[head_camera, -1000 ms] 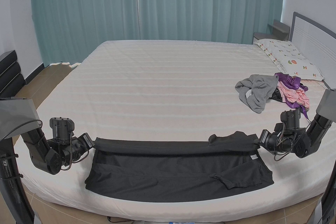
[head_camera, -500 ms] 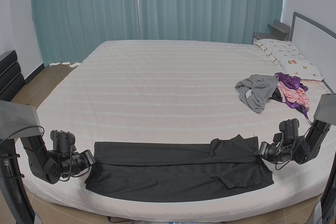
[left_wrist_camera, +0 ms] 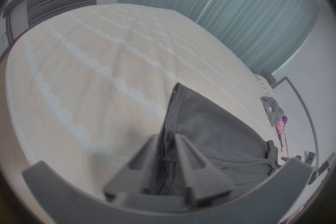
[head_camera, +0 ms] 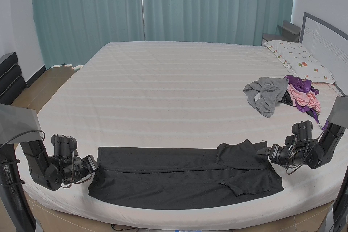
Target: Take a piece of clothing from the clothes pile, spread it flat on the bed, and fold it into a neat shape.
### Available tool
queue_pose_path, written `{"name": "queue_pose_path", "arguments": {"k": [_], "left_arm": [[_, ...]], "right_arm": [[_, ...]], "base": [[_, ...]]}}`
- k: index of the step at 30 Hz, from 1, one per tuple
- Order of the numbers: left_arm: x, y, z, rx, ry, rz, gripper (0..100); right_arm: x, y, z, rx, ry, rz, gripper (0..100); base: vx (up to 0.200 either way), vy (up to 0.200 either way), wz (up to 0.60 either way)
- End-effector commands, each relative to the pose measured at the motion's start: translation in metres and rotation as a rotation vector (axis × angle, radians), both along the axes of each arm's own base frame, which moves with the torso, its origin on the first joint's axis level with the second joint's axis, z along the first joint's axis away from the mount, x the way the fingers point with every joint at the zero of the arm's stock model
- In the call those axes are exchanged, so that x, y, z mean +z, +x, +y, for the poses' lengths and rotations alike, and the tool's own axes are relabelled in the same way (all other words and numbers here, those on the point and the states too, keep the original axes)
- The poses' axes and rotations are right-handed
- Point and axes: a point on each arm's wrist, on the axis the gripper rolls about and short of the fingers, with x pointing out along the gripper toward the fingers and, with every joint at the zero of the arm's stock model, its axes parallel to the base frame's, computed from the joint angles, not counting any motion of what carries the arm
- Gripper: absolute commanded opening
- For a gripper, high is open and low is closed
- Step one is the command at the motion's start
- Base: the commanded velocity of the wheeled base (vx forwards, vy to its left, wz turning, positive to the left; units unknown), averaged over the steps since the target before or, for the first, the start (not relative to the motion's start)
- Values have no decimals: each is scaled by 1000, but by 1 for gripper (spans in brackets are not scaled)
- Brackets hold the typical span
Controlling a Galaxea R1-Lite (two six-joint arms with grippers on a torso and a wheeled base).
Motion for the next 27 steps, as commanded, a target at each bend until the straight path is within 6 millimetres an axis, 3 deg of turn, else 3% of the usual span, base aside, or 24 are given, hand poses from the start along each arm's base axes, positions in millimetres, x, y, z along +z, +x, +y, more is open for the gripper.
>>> {"name": "queue_pose_path", "arguments": {"k": [1,9,19,26,27], "left_arm": [[5,-3,0,1,-2,-11,100],[13,-3,2,80,-117,-24,100],[8,-6,15,105,-194,9,100],[6,-8,18,117,-195,20,100],[6,-8,19,118,-195,17,100]], "right_arm": [[16,0,-3,13,30,-54,100],[30,13,-3,146,136,-126,100],[-18,29,3,266,94,-61,100],[-22,32,1,294,116,-66,100],[-22,31,1,296,118,-66,0]], "base": [[0,0,0],[0,0,0],[0,0,0],[0,0,0],[0,0,0]]}}
